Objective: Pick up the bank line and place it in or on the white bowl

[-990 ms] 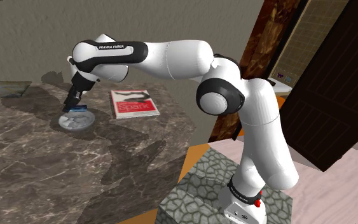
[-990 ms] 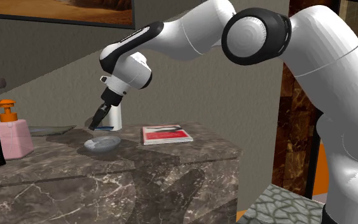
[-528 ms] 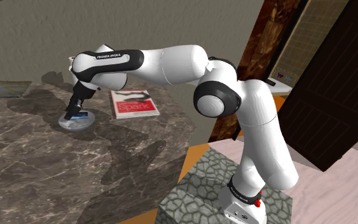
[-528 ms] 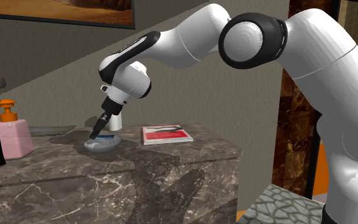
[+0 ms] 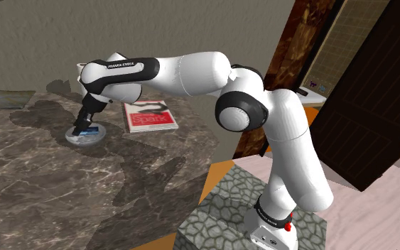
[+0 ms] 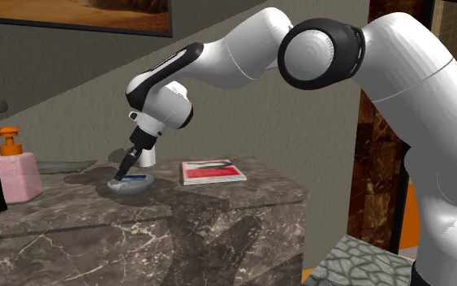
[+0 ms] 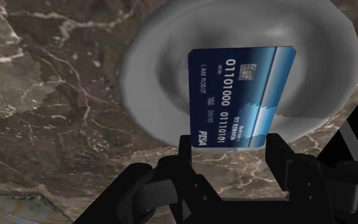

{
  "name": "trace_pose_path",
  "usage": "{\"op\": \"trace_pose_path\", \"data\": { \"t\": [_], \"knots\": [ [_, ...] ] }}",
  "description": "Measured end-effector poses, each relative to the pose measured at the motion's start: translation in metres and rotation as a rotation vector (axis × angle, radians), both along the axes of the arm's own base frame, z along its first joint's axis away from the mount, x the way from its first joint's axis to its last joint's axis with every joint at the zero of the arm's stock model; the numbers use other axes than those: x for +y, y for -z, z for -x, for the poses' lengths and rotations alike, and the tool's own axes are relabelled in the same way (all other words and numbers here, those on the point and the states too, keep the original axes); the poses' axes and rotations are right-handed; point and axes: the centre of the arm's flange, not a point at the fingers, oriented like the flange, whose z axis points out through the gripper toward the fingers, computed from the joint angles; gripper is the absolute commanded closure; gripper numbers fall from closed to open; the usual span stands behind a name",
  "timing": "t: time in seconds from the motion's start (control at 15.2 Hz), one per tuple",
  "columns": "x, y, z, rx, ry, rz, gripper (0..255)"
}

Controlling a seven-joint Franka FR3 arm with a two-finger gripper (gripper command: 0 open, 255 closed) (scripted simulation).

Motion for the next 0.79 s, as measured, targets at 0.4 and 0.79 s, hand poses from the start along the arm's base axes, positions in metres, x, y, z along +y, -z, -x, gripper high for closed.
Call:
{"op": "trace_pose_path", "data": {
  "t": [0.4,0.79],
  "knots": [
    [0.0,0.0,0.0,0.0,0.0,0.0,0],
    [-0.021,-0.035,0.012,-0.001,0.0,0.0,0]
  ]
}}
